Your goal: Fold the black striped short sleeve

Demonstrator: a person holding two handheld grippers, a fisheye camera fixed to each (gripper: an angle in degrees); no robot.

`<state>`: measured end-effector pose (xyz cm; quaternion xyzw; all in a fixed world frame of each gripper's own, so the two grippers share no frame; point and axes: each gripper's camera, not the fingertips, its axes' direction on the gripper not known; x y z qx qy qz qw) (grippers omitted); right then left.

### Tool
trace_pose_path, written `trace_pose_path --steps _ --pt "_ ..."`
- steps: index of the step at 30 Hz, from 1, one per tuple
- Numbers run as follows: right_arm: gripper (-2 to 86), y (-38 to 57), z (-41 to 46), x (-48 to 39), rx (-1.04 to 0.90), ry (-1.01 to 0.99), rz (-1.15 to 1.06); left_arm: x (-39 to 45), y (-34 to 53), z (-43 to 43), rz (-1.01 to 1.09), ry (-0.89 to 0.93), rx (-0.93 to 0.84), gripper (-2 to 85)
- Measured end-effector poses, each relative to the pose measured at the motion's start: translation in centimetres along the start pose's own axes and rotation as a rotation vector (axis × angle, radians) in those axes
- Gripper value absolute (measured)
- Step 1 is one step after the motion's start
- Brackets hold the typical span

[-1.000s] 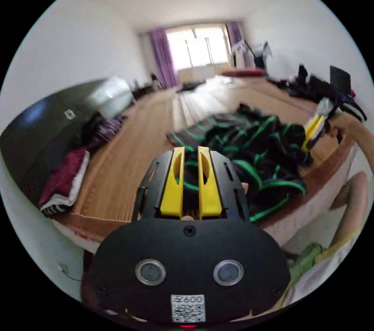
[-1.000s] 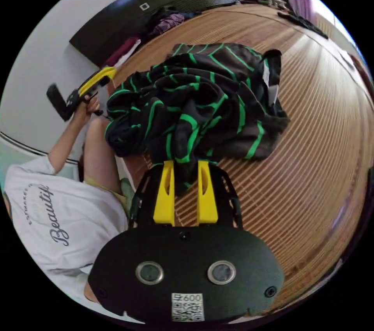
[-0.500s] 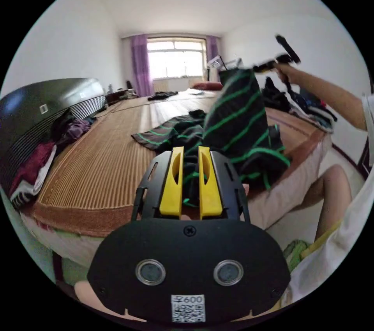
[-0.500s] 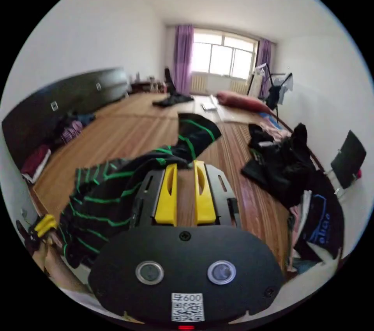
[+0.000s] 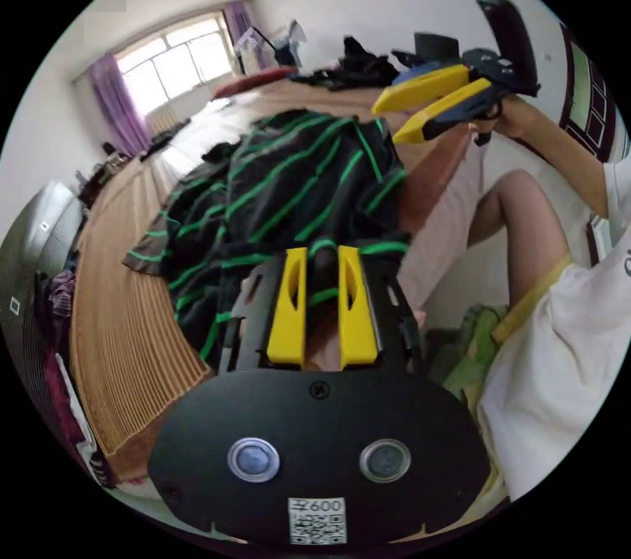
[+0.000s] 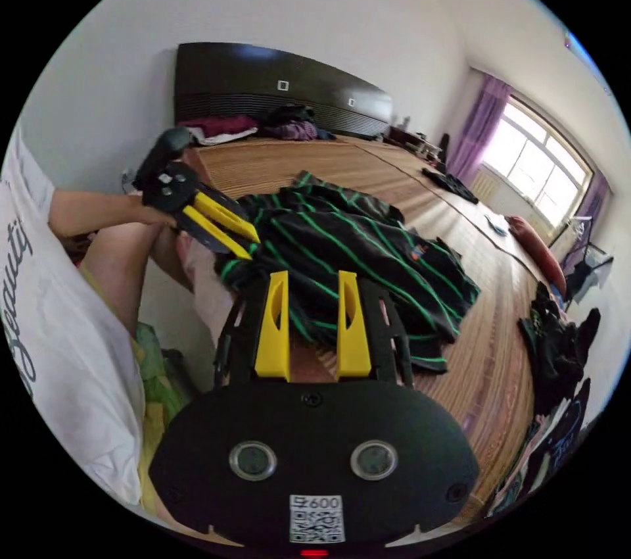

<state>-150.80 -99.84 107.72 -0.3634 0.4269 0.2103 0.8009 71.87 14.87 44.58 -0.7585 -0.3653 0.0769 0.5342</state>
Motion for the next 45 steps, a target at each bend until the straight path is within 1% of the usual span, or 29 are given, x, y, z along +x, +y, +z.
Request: trace_pose_path --steps 1,3,5,7,9,12,14,17,18,20,22,24,26,28,30,33,35,38,40,42,45 --pt "10.0 0.2 -0.1 -0.5 0.005 -0.007 -0.010 0.6 0.6 -0.7 -0.003 -0.032 0.023 5.4" --pt "10.0 0.9 -0.5 -1.4 0.030 -0.071 -0.040 3.5 3.7 -3.6 0.002 -0.175 0.074 4.2" --pt "10.0 1.3 -0.2 -0.6 0.041 -0.131 -0.040 5.9 6.1 -4.9 0.045 -0.210 0.045 3.8" --pt "10.0 1.2 0.6 1.2 0.026 -0.194 0.006 8.2 8.5 -5.8 0.091 -0.248 0.002 3.5" --pt "9.9 0.6 1.2 3.3 0.013 -0.314 0.075 11.0 11.5 -7.7 0.105 -0.356 0.028 3.4" --pt "9.6 0.0 1.7 3.1 -0.015 -0.389 0.054 13.0 14.6 -9.4 0.063 -0.472 0.065 4.2" --pt "9.2 0.0 2.4 2.2 -0.043 -0.396 0.038 12.6 15.8 -9.6 -0.016 -0.488 0.038 5.3" --pt "7.2 0.4 3.7 1.1 -0.083 -0.447 0.029 10.1 17.1 -9.6 -0.193 -0.433 0.046 8.8" --pt "3.2 0.8 4.0 1.1 -0.098 -0.439 0.045 9.1 17.4 -9.6 -0.240 -0.399 0.057 9.7" --pt "0.4 1.5 3.8 1.1 -0.089 -0.420 0.036 7.7 17.9 -9.4 -0.288 -0.376 0.083 10.6" --pt "-0.3 2.5 2.4 1.7 -0.021 -0.455 0.035 6.8 18.3 -9.1 -0.314 -0.382 0.107 11.3" --pt "-0.7 4.2 -0.8 3.4 0.128 -0.563 0.026 6.3 18.5 -8.5 -0.298 -0.395 0.120 12.0" --pt "-0.7 5.7 -3.3 5.2 0.227 -0.594 0.022 6.2 18.5 -7.9 -0.269 -0.398 0.124 12.4" --pt "-0.7 7.2 -5.1 7.1 0.252 -0.524 0.057 6.1 18.2 -7.2 -0.237 -0.393 0.135 12.5" --pt "-0.4 8.6 -6.4 8.4 0.163 -0.355 0.032 5.7 17.4 -5.8 -0.194 -0.356 0.133 12.5" --pt "0.1 10.2 -7.9 9.4 0.094 -0.235 0.036 4.7 16.1 -3.5 -0.207 -0.322 0.092 12.2" --pt "0.6 11.1 -8.8 10.0 0.092 -0.248 0.051 4.0 15.6 -1.9 -0.235 -0.288 0.062 11.5" --pt "2.6 11.7 -9.2 10.3 0.078 -0.244 0.055 3.1 15.1 0.0 -0.265 -0.220 0.017 7.9" --pt "3.9 11.6 -8.9 10.3 0.061 -0.225 0.060 3.1 15.2 0.1 -0.272 -0.244 -0.004 5.3" --pt "5.6 10.9 -7.9 10.3 0.038 -0.215 0.089 3.9 16.1 -2.3 -0.271 -0.305 0.081 3.6" --pt "7.0 9.2 -7.1 9.9 0.065 -0.287 0.135 4.8 17.5 -5.6 -0.290 -0.371 0.118 2.9"
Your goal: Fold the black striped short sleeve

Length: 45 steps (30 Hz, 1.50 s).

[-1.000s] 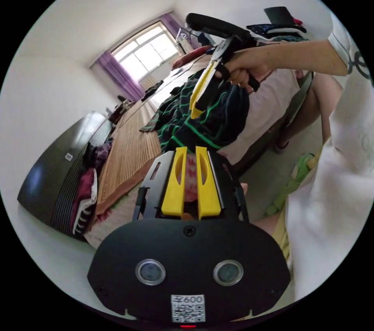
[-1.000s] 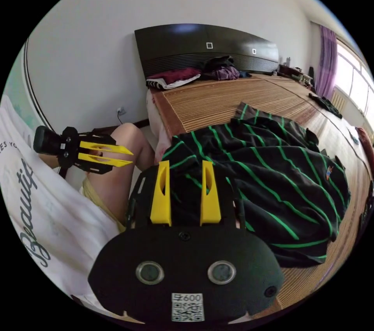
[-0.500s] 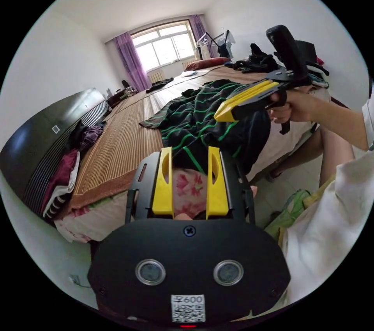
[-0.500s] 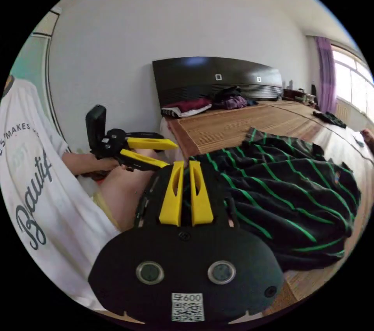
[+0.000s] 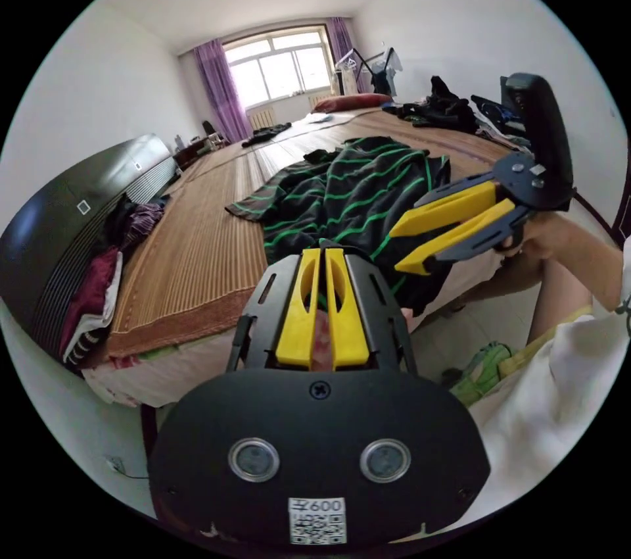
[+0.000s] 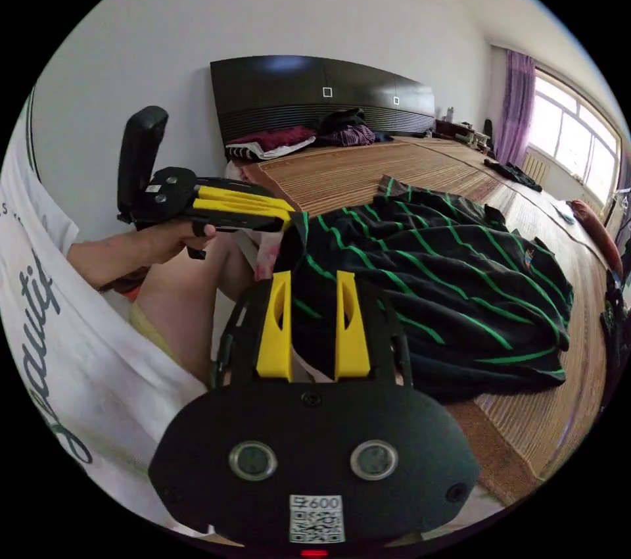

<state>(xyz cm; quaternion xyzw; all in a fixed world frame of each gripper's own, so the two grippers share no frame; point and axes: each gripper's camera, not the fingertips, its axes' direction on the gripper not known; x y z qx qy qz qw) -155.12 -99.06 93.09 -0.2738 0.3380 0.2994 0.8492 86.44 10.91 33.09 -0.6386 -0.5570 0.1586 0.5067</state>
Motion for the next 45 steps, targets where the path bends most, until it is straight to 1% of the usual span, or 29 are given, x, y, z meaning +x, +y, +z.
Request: trace_pose_path --steps 2,4,6,8,10,13,14,15,17,19,21,24,26,27,30,31,32,34,36,39,45 --pt "6.8 -0.9 0.4 -0.3 0.056 -0.054 0.066 -0.2 0.8 -1.6 0.000 -0.028 0.003 2.6" --pt "5.2 -1.6 1.0 -0.8 0.084 -0.027 0.121 -0.3 1.8 -3.0 -0.002 -0.041 0.011 2.5" --pt "1.3 -2.0 1.4 -2.3 0.105 0.076 0.058 -0.2 3.1 -4.6 -0.013 -0.048 0.010 2.3" --pt "-0.1 -1.9 1.1 -3.6 0.119 0.134 -0.014 0.1 4.1 -5.5 -0.019 -0.028 -0.006 2.2" --pt "-0.5 -1.2 0.1 -4.2 0.149 0.175 -0.033 1.1 5.2 -5.9 -0.006 -0.024 -0.035 2.1" --pt "-0.8 1.1 -1.9 -3.0 0.173 0.231 0.100 3.7 7.4 -5.8 0.049 -0.032 -0.070 1.8" --pt "-0.8 2.3 -2.9 -1.7 0.187 0.238 0.207 4.8 8.2 -5.5 0.066 -0.031 -0.076 1.7" --pt "-0.8 3.4 -4.2 -0.2 0.214 0.226 0.307 6.0 8.7 -4.9 0.094 -0.026 -0.088 1.6" --pt "-0.8 4.6 -5.8 1.4 0.245 0.194 0.368 7.9 9.2 -3.8 0.144 -0.029 -0.115 1.7" --pt "-0.8 4.8 -6.7 2.4 0.225 0.222 0.371 9.1 9.3 -3.0 0.162 -0.027 -0.118 2.2" --pt "-0.8 4.6 -7.4 3.5 0.181 0.267 0.364 9.7 8.9 -2.2 0.139 0.026 -0.115 3.4" --pt "-0.9 4.5 -8.5 5.1 0.193 0.224 0.416 10.1 8.2 -1.4 0.093 0.099 -0.090 6.1" --pt "-0.9 4.4 -8.9 6.1 0.201 0.189 0.463 11.1 7.6 -1.0 0.125 0.076 -0.070 7.6" --pt "-0.9 4.2 -9.1 6.5 0.209 0.167 0.484 12.3 7.1 -0.9 0.178 0.019 -0.058 8.1" --pt "-0.9 3.3 -9.8 6.6 0.230 0.133 0.462 15.2 6.3 -1.4 0.287 -0.126 0.025 8.0" --pt "-0.9 3.1 -9.9 6.5 0.233 0.135 0.449 15.6 6.2 -1.6 0.287 -0.136 0.042 7.8" --pt "-0.9 2.7 -10.2 6.2 0.238 0.141 0.421 15.9 5.9 -1.8 0.276 -0.139 0.059 7.4" --pt "-0.9 2.2 -10.5 5.9 0.238 0.166 0.389 16.4 5.5 -1.7 0.279 -0.129 0.035 6.8" --pt "-0.9 1.9 -10.6 5.9 0.221 0.188 0.370 16.2 5.1 -1.9 0.230 -0.112 0.017 6.5" --pt "-0.8 2.1 -10.9 6.2 0.231 0.178 0.363 15.9 5.3 -2.5 0.181 -0.085 0.015 6.5" --pt "-0.8 2.6 -11.0 6.8 0.236 0.150 0.381 16.7 5.8 -3.0 0.193 -0.066 -0.009 7.0"
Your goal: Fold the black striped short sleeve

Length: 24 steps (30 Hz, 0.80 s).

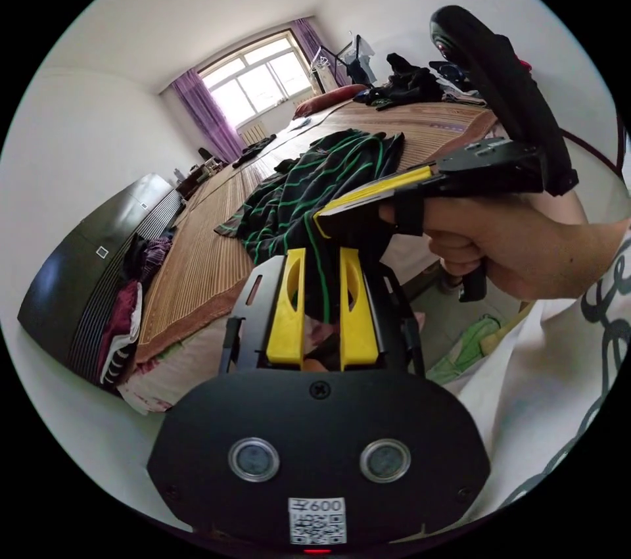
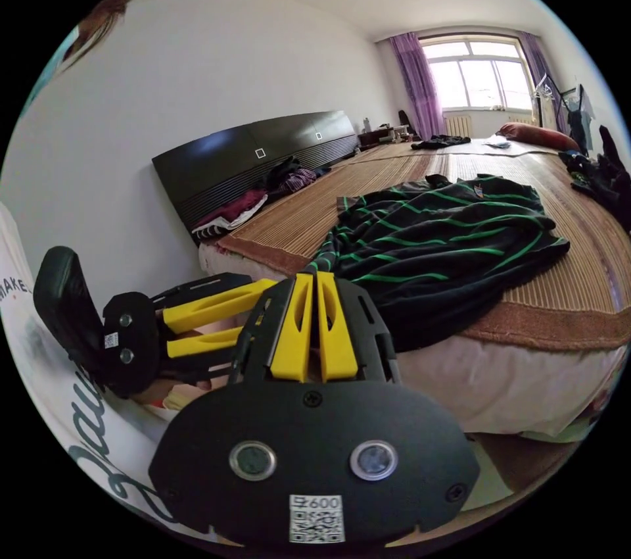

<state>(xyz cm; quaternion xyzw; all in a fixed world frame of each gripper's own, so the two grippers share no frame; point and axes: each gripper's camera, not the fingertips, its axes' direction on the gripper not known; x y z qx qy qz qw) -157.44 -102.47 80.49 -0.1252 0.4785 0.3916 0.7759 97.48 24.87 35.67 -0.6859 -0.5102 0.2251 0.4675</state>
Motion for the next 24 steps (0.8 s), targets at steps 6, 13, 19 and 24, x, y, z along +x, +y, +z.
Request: trace_pose_path --steps 6,13,19,24 --pt "-0.8 0.9 -0.2 -0.7 -0.018 0.011 -0.060 0.0 -0.3 0.1 -0.001 -0.048 0.002 7.2" --pt "-0.9 2.5 0.1 -1.6 -0.015 0.015 -0.092 -1.4 -0.2 -0.3 -0.028 -0.041 -0.013 6.8" --pt "-0.8 4.7 0.3 -2.4 -0.008 0.060 -0.144 -0.7 0.2 -2.1 -0.018 -0.095 -0.004 5.8" --pt "-0.8 6.8 0.9 -3.1 -0.026 0.039 -0.187 -0.3 -0.2 -2.7 -0.028 -0.082 -0.007 5.1"
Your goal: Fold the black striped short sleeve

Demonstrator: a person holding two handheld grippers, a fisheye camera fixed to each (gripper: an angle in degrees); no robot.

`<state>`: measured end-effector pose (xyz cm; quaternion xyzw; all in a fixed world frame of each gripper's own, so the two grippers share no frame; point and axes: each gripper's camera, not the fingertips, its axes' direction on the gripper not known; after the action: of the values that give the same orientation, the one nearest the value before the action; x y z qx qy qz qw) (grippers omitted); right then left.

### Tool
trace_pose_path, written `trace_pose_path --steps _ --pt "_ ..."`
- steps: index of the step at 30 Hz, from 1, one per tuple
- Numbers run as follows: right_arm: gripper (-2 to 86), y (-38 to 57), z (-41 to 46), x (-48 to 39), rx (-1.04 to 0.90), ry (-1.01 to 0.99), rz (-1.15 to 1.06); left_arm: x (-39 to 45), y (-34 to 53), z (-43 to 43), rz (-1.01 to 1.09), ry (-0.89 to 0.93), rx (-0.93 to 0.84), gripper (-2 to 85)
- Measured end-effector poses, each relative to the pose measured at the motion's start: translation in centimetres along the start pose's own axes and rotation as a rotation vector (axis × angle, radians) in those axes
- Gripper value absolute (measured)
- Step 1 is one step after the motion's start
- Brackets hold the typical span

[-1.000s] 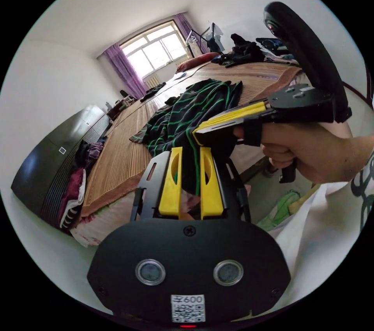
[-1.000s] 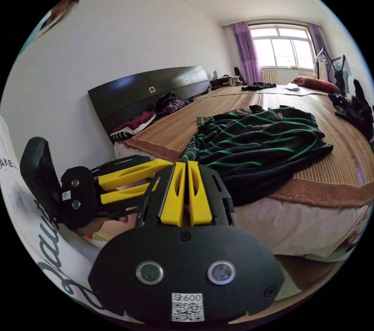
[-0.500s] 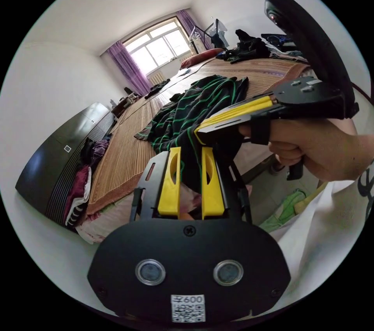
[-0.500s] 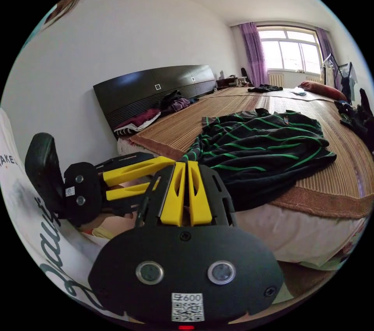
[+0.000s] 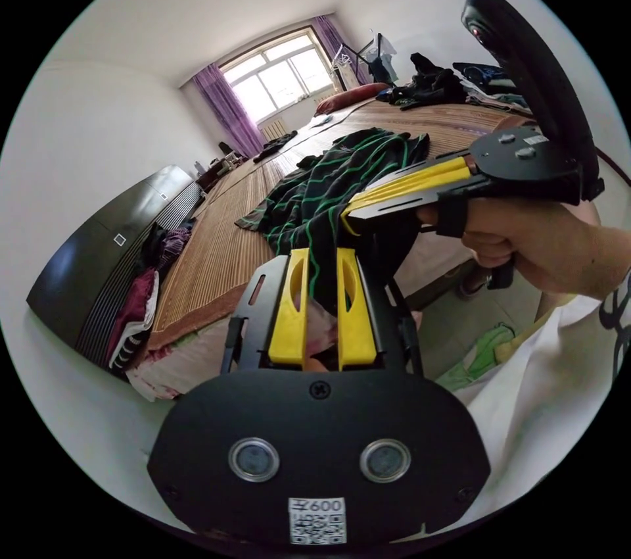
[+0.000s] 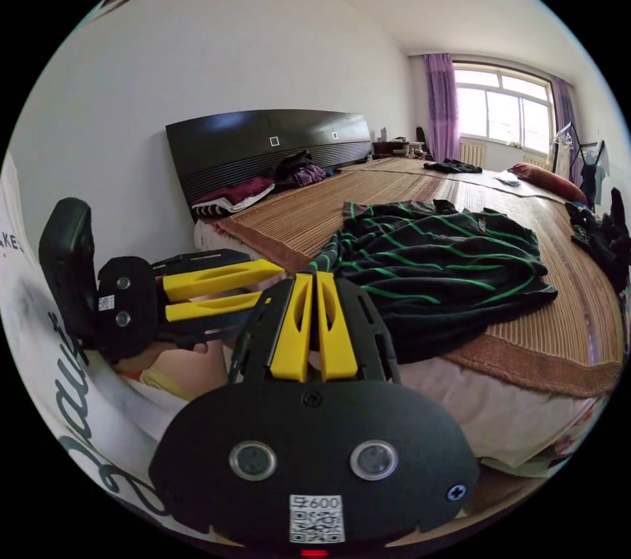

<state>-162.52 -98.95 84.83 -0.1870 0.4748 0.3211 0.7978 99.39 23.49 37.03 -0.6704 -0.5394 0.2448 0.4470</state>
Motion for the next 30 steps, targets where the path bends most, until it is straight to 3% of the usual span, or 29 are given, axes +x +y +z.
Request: trace_pose_path --steps 10,16,22,27,30 --pt "-0.7 3.7 2.2 -3.8 0.002 0.004 -0.066 0.5 -1.1 -1.0 0.023 -0.072 0.005 1.7" --pt "0.9 6.2 5.5 -9.9 0.016 0.071 -0.280 -4.5 -1.4 -5.8 -0.046 -0.078 0.063 1.1" --pt "0.5 7.7 13.2 -17.3 0.000 0.425 -0.486 -10.6 -2.7 -11.4 -0.151 -0.002 0.157 1.1" --pt "0.3 9.5 19.0 -14.0 -0.116 0.778 -0.610 -15.4 -1.2 -13.0 -0.110 -0.330 0.086 1.1" --pt "4.0 11.1 20.9 -8.8 -0.253 0.832 -0.571 -19.5 1.0 -11.4 -0.201 -0.353 -0.017 1.0"
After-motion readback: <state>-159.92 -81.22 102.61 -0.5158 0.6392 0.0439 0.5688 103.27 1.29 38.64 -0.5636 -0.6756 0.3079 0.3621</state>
